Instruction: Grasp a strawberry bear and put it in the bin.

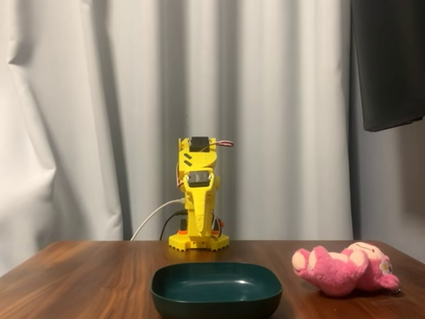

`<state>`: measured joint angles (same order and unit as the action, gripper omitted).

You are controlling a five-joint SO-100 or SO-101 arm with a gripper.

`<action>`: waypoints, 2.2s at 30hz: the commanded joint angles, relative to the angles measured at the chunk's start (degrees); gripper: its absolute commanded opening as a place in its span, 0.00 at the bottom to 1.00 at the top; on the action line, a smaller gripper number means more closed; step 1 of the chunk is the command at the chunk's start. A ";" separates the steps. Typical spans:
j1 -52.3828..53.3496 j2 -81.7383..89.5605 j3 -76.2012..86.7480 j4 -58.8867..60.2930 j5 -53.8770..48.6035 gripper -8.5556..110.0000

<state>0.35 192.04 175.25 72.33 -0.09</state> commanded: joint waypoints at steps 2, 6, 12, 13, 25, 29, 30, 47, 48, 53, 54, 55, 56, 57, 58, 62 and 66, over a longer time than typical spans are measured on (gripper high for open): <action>-0.70 1.76 -0.09 -0.26 0.18 0.10; -0.70 1.76 -0.09 -0.26 0.18 0.10; -0.70 1.76 -0.09 -0.26 0.18 0.10; -0.70 1.76 -0.09 -0.26 0.18 0.10; -0.70 1.76 -0.09 -0.26 0.18 0.10; -0.44 1.76 -0.09 -0.26 0.18 0.10; -0.44 1.76 -0.09 -0.26 0.18 0.10; -0.44 1.76 -0.09 -0.26 0.18 0.10; -0.35 1.76 -0.09 -0.26 0.18 0.10; -0.35 1.76 -0.09 -0.44 0.18 0.10; -0.35 1.76 -0.09 -0.62 0.18 0.10; -0.26 1.76 -0.09 -1.32 0.09 0.10; -0.26 1.76 0.18 -2.99 0.09 0.10; -0.26 1.76 0.18 -4.57 -1.23 0.10; -0.35 1.76 -0.44 -5.71 -2.29 0.11; 3.25 1.49 -8.35 -6.94 -2.37 0.22; 10.11 -3.08 -18.90 -7.21 -2.81 0.32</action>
<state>4.48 191.95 166.90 66.36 -2.29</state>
